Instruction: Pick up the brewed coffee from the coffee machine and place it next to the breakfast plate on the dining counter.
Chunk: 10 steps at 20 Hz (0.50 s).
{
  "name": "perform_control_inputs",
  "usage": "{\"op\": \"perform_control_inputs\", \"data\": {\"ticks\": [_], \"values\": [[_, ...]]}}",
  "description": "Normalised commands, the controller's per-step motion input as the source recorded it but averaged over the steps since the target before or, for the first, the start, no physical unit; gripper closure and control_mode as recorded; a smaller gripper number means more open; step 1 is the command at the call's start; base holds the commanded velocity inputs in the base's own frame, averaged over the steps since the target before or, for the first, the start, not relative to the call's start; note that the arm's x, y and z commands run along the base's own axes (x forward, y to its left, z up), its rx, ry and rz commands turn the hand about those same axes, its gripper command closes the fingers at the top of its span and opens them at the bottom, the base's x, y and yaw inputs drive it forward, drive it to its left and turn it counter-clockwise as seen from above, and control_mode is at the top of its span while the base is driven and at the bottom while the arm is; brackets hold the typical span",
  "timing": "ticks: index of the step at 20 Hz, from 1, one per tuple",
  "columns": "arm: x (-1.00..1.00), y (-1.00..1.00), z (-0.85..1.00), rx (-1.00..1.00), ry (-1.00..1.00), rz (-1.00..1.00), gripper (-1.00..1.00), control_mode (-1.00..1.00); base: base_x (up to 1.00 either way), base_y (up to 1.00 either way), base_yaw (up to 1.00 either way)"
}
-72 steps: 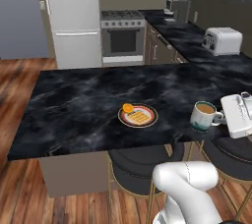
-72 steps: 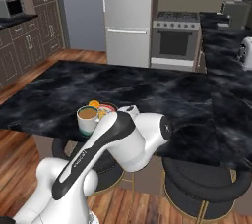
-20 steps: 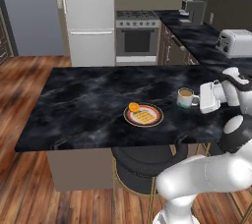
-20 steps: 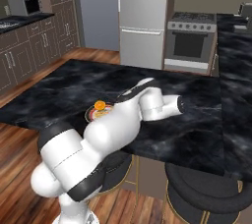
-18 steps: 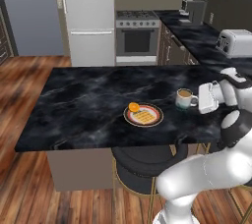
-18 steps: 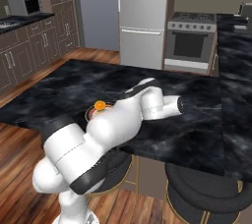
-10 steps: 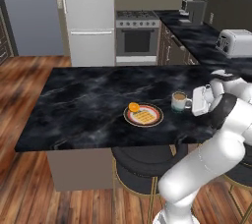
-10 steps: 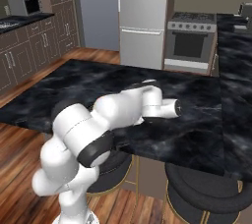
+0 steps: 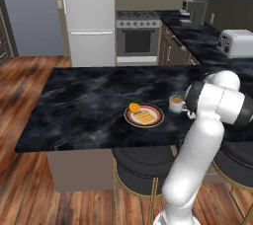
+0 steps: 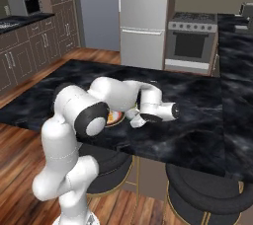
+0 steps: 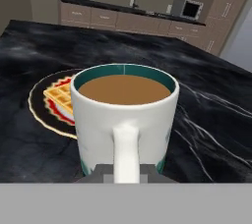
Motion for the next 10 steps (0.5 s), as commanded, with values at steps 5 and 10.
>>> {"op": "perform_control_inputs", "data": {"ticks": [5,10], "values": [[0.32,-0.28,-0.23,0.0,0.0,0.01,1.0,-1.0,0.0,0.0,0.0],[0.3,-0.24,-0.28,0.0,0.0,0.01,1.0,-1.0,0.0,0.0,0.0]]}}
